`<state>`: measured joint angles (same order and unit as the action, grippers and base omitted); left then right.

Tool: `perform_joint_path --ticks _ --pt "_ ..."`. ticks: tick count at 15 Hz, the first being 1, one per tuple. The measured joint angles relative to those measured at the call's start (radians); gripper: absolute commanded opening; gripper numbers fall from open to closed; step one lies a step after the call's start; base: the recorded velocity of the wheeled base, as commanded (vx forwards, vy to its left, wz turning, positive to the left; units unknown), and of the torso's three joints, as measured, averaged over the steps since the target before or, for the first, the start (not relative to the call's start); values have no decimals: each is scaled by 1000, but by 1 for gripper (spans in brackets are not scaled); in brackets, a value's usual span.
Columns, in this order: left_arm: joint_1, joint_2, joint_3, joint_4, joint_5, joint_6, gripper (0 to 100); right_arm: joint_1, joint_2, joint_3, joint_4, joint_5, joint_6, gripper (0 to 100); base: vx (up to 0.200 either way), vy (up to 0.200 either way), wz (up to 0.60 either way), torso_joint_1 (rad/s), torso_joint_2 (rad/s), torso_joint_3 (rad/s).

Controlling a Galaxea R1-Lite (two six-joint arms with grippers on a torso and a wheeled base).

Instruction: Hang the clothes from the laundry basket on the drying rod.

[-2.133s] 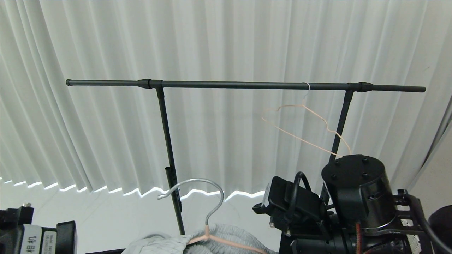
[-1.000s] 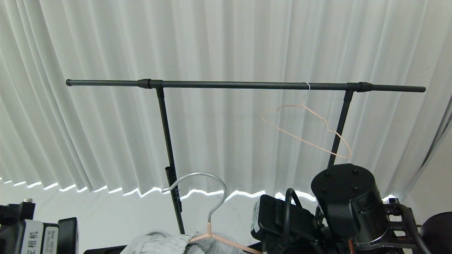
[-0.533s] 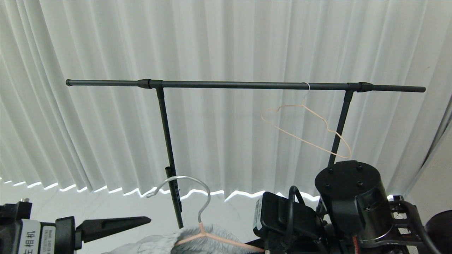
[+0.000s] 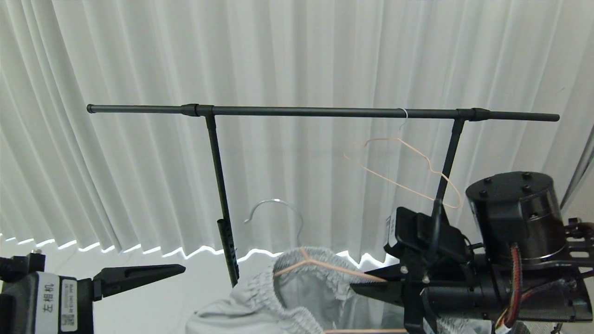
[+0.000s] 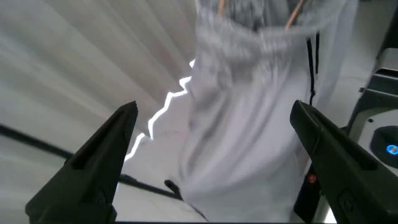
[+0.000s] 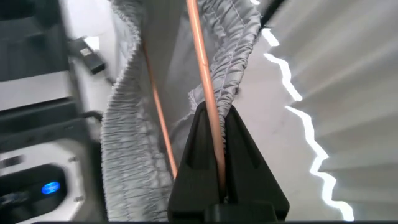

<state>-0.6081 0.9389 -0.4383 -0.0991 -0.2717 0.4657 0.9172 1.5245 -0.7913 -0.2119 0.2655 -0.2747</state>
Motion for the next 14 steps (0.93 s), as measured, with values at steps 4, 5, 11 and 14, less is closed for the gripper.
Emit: perform_joint_path --ticks 4,5,11,14 --pt "185 20 69 1 0 7 100 -61 -66 2 -3 5 -4 0 0 0 0 0 0 0" --pt "231 29 90 1 0 7 100 -67 -79 2 -5 8 -4 0 0 0 0 0 0 0" --pt "378 139 140 -5 -10 -4 100 -72 -137 6 -13 74 -3 0 0 0 0 0 0 0" --pt "386 163 145 -44 -22 -7 100 -70 -148 5 -40 108 -3 0 0 0 0 0 0 0"
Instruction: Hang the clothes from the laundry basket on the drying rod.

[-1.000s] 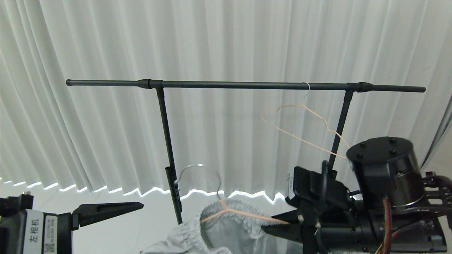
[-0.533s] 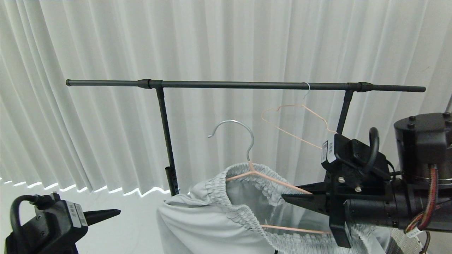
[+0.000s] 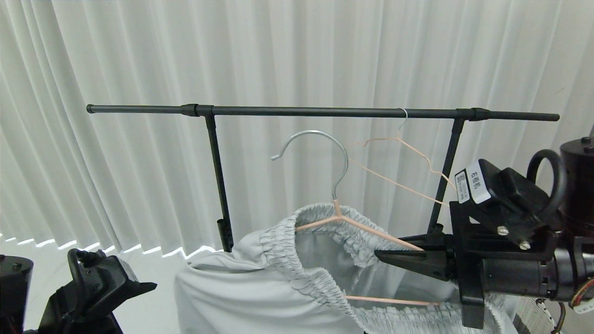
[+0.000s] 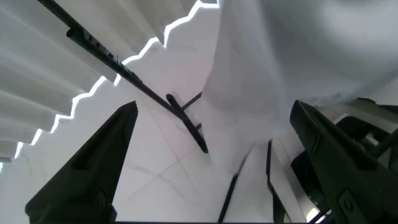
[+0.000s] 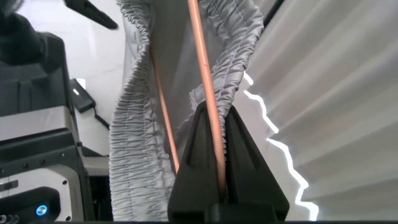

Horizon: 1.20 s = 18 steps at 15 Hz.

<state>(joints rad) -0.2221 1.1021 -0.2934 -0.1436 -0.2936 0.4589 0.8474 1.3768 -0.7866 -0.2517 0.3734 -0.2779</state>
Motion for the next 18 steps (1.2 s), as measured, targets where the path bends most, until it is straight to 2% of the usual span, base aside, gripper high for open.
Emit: perform_joint_path --ticks 1,7,11,15,16,18 --pt "1 3 0 -5 -9 0 0 3 -2 0 -2 3 0 0 0 0 0 0 0 0" --pt "18 16 0 -14 -24 2 0 16 -13 -1 -15 -5 0 0 0 0 0 0 0 0" --pt "128 28 10 -13 -21 14 0 -11 -20 1 -13 -7 3 0 0 0 0 0 0 0" --pt "158 33 28 -13 8 22 0 -24 -21 1 -13 -7 6 0 0 0 0 0 0 0" --pt "159 32 29 -14 8 23 100 -25 -21 1 -14 -7 8 0 0 0 0 0 0 0" --pt "160 27 29 -14 8 22 100 -28 -22 -1 -15 -9 13 0 0 0 0 0 0 0"
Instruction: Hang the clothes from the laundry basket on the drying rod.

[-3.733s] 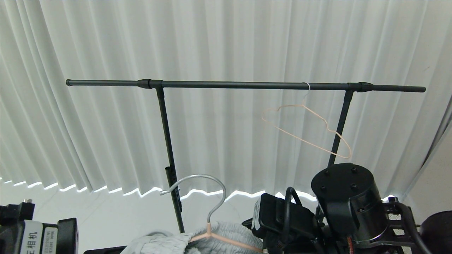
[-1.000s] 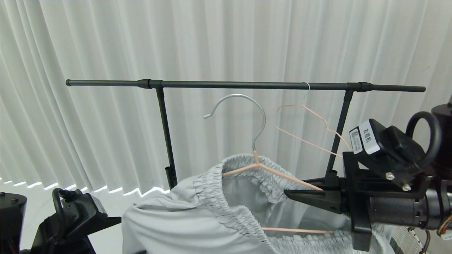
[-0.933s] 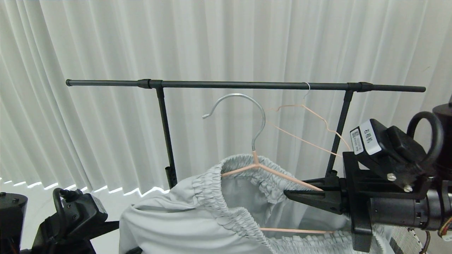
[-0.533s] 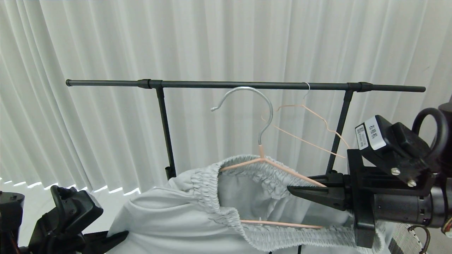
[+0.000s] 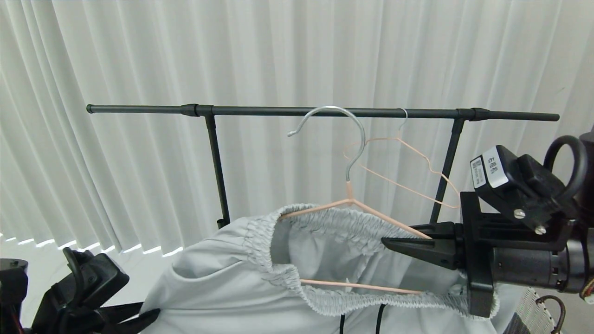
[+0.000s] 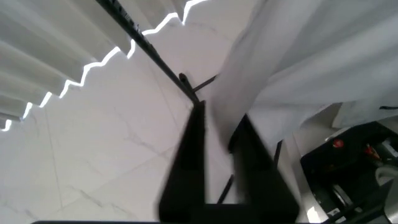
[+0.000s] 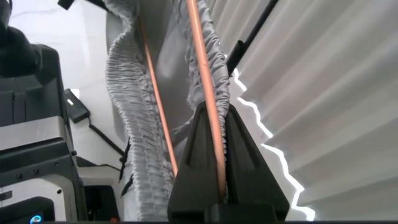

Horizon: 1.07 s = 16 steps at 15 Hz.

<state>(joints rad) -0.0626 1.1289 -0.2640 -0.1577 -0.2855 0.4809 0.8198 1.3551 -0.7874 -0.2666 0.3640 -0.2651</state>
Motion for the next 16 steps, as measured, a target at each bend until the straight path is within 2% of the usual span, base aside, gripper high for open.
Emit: perform_joint_path --ticks 3,7,9,12,14,16 --pt "0 -35 3 -1 -4 -4 100 -4 0 0 2 -34 25 0 0 0 0 0 0 0" --pt "0 -141 31 -1 -1 -2 100 -20 1 1 9 -154 161 0 0 0 0 0 0 0" --pt "1 -181 31 0 9 1 100 -42 3 1 27 -188 180 0 0 0 0 0 0 0" --pt "1 -201 -23 -4 13 -21 100 -98 7 0 94 -239 202 0 0 0 0 0 0 0" --pt "2 -195 -58 -4 13 -48 100 -135 15 -3 105 -278 263 0 0 0 0 0 0 0" --pt "3 -184 -71 -15 14 -51 100 -167 37 -10 105 -353 318 0 0 0 0 0 0 0"
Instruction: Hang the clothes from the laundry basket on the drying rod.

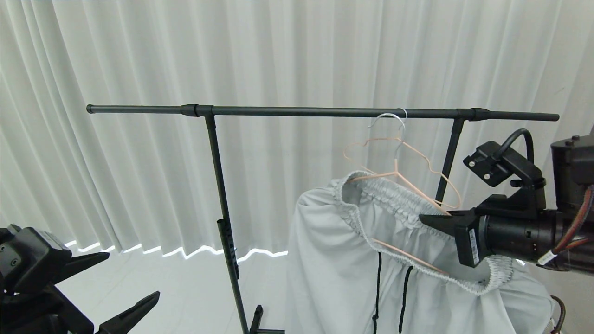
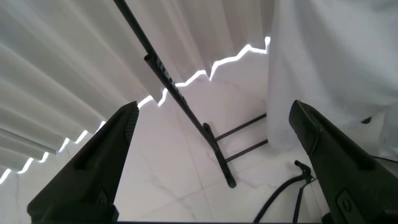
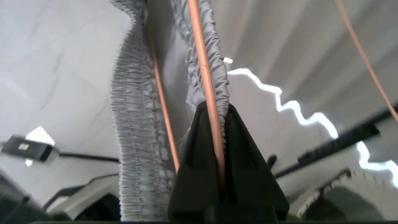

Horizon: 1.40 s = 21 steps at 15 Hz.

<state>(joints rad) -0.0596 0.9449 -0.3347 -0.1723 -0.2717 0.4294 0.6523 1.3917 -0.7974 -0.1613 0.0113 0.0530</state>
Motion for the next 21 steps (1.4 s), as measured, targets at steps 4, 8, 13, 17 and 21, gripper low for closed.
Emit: perform_joint_path --ticks 4,8,13,17,21 --pt "5 10 -10 -1 0 1 100 -26 53 -59 -2 -39 63 0 0 0 0 0 0 0" --pt "6 12 -11 -1 0 3 100 -28 82 -107 -5 -35 64 0 200 0 0 -2 0 4" --pt "6 17 -11 -1 0 6 100 -27 100 -156 -6 -31 63 0 200 0 0 3 5 1" --pt "5 19 -11 -1 0 6 100 -19 111 -179 -6 -29 61 0 150 0 0 2 2 2" --pt "4 20 -11 -2 -1 8 100 -5 132 -191 -15 -31 63 0 0 0 0 0 0 0"
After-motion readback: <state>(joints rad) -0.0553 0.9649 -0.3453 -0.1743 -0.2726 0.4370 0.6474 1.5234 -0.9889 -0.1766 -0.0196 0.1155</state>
